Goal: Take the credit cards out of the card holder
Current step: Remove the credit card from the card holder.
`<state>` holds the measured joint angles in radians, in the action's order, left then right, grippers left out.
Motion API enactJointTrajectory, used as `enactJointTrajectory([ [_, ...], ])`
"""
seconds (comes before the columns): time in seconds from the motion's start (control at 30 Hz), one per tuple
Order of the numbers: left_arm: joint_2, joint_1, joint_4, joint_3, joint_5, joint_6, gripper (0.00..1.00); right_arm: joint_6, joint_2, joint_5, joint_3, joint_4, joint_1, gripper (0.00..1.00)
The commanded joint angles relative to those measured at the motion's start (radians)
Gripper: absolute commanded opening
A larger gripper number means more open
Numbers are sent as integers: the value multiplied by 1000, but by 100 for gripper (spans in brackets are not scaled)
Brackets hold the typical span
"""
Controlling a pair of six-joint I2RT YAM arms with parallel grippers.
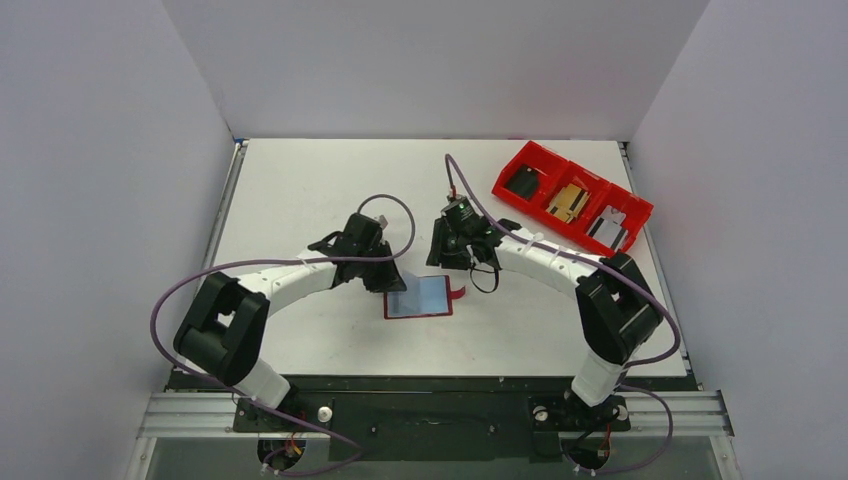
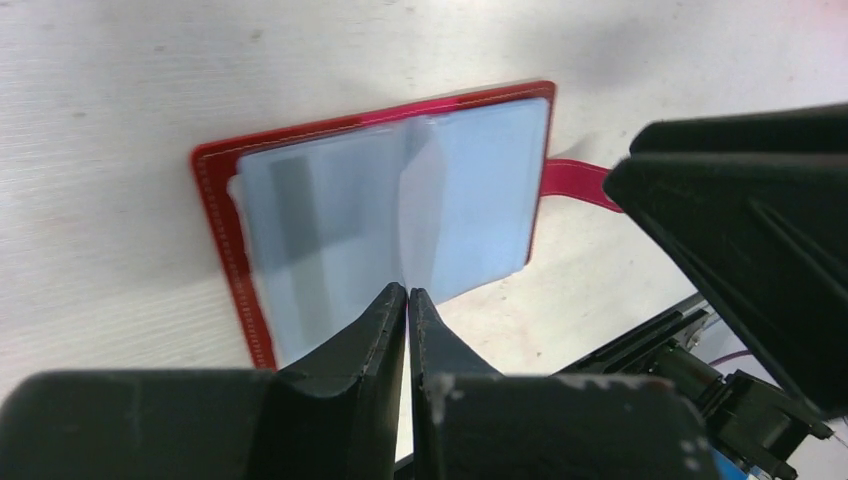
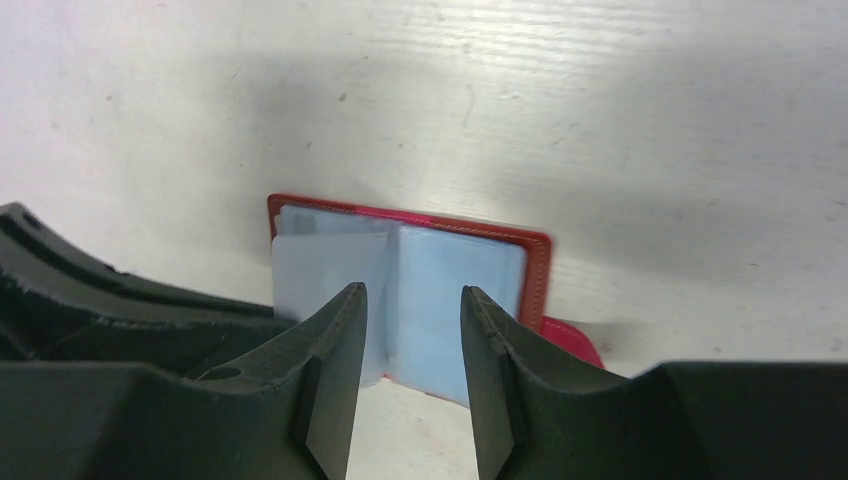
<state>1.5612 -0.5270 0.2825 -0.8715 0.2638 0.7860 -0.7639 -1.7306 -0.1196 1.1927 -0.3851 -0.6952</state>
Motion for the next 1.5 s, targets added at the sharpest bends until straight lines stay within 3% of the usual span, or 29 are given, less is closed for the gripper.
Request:
enactJointTrajectory([
  [0.0, 20, -44, -59, -73, -12, 18, 7, 35, 61, 78, -35, -27, 34, 36],
  [0.53, 264, -157, -114, -226, 17, 78, 41, 51, 175, 117, -138, -48, 91, 36],
  [0.7, 260, -154, -116, -237, 22, 84, 42, 48, 189, 117, -148, -52, 90, 36],
  [1.03, 80, -80, 44, -224, -86, 27, 42, 24, 159, 131, -93, -58, 7, 36],
  [1.47, -118, 158, 163, -16, -117, -67, 42, 16, -115, 160, 154, -90, -193, 43],
])
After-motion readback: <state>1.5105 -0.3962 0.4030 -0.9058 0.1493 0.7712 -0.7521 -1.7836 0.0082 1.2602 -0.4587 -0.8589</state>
